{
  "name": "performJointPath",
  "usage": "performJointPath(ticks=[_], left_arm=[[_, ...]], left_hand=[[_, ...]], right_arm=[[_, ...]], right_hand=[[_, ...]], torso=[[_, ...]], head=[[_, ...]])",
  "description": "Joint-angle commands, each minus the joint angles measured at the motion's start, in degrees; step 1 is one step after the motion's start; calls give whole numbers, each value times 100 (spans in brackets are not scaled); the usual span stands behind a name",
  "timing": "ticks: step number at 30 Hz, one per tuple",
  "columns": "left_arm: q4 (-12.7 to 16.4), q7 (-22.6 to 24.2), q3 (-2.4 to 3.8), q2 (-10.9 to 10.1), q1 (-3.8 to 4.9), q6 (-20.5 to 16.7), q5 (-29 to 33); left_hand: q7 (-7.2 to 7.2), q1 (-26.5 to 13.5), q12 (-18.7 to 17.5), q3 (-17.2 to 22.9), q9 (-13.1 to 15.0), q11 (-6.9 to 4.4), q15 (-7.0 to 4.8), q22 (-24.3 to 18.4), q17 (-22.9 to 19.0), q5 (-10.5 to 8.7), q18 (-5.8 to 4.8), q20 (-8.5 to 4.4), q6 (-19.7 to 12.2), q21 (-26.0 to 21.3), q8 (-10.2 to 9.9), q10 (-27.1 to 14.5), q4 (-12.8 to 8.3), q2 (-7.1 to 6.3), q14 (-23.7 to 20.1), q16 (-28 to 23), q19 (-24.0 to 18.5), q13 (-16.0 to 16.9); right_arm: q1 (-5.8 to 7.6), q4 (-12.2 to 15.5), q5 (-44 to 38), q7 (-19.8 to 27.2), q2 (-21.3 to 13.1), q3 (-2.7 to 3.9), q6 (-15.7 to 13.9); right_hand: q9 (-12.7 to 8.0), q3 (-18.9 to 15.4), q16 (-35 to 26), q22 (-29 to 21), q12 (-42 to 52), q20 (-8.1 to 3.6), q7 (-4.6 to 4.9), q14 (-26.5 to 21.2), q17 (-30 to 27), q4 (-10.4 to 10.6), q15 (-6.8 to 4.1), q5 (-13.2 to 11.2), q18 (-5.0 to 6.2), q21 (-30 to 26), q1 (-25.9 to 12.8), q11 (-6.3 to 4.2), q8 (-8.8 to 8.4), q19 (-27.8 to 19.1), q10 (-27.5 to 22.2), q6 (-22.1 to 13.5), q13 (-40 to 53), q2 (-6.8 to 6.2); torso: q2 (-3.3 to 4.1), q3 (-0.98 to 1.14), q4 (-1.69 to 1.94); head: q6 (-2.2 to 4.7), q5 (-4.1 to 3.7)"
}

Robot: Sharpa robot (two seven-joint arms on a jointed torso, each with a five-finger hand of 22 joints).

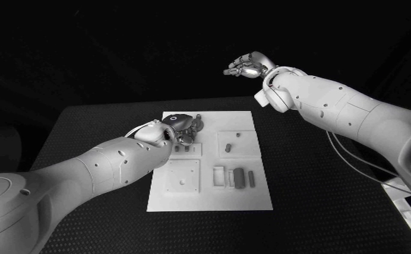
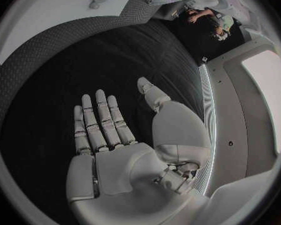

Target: Assemble the parts on the task board

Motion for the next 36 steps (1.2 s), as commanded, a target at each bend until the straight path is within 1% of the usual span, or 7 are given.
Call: performJointPath(ticks=[1, 10, 14, 16, 20, 23, 36], left_arm=[[-48, 24, -15, 17, -38, 280, -1], [-100, 106, -19, 47, -69, 315, -1], [-118, 162, -19, 51, -69, 206, 32], [-119, 185, -19, 52, -69, 157, 40], [-117, 201, -19, 51, -69, 26, 43], [-131, 280, -17, 48, -70, 32, 76], [-148, 370, -10, 23, -70, -302, 311]], left_hand=[[-1, 6, -29, 12, -5, 27, 13, 13, -5, -14, 244, 8, 7, 15, -7, 17, 7, 33, 44, -1, 32, -22], [-8, 0, -54, -6, 15, -46, -60, 95, 13, -14, 285, -48, 173, 101, 47, 243, 7, 74, 246, 83, 222, -5], [-62, -170, -52, -118, 39, -103, -114, 168, 40, -14, 292, -92, 323, 168, 102, 421, 38, 79, 362, 155, 335, 17], [-112, -214, -42, -143, 60, -149, -158, 210, 58, -13, 301, -128, 429, 205, 141, 538, 30, 121, 425, 201, 397, 38], [-176, -147, -43, -94, 95, -223, -232, 277, 80, -12, 306, -191, 594, 261, 190, 725, 12, 172, 538, 263, 508, 76], [-206, -74, -63, -14, 119, -273, -282, 329, 90, -11, 304, -235, 693, 302, 211, 849, 9, 183, 623, 296, 592, 109], [-249, -50, -132, 48, 154, -322, -335, 405, 98, -11, 292, -299, 800, 345, 214, 995, 5, 213, 752, 328, 711, 153]], right_arm=[[0, 21, -5, 71, -3, 3, 70], [0, 12, -5, 73, 10, 3, 74], [0, 13, -5, 74, 12, 3, 73], [0, 13, -5, 74, 13, 3, 74], [0, 13, -5, 74, 14, 3, 71], [0, 17, -5, 74, 15, 3, 70], [0, 16, -5, 77, 12, 3, 70]], right_hand=[[-8, 1, -12, -9, -4, -7, 272, 34, 9, -30, -2, -12, 114, -22, -12, 23, 32, 35, -24, -37, -6, 58], [-10, -2, -16, -11, -3, -4, 273, 35, 9, -23, -1, -12, 113, -34, -24, 24, 35, 36, -23, -36, -10, 65], [-11, -3, -17, -12, -3, -4, 273, 35, 9, -21, -1, -12, 113, -38, -27, 24, 36, 37, -23, -36, -11, 66], [-11, -3, -17, -12, -2, -3, 273, 35, 9, -21, -1, -12, 113, -39, -27, 24, 36, 37, -23, -36, -12, 67], [-12, -2, -18, -13, -2, -3, 273, 35, 9, -21, -1, -12, 114, -42, -27, 24, 37, 37, -23, -35, -12, 68], [-12, -2, -19, -13, -2, -3, 273, 35, 10, -22, -1, -12, 114, -45, -28, 24, 37, 38, -23, -35, -13, 68], [-14, -2, -23, -13, -1, -3, 273, 36, 10, -25, -1, -11, 115, -54, -26, 23, 40, 39, -22, -35, -16, 67]], torso=[[4, 1, -3], [-1, 1, 2], [-2, 1, 3], [-3, 1, 3], [-3, -1, 3], [-4, 1, 4], [-4, 0, 3]], head=[[-8, -12], [-37, -29], [-44, -30], [-47, -31], [-50, -27], [-41, -20], [-42, -21]])
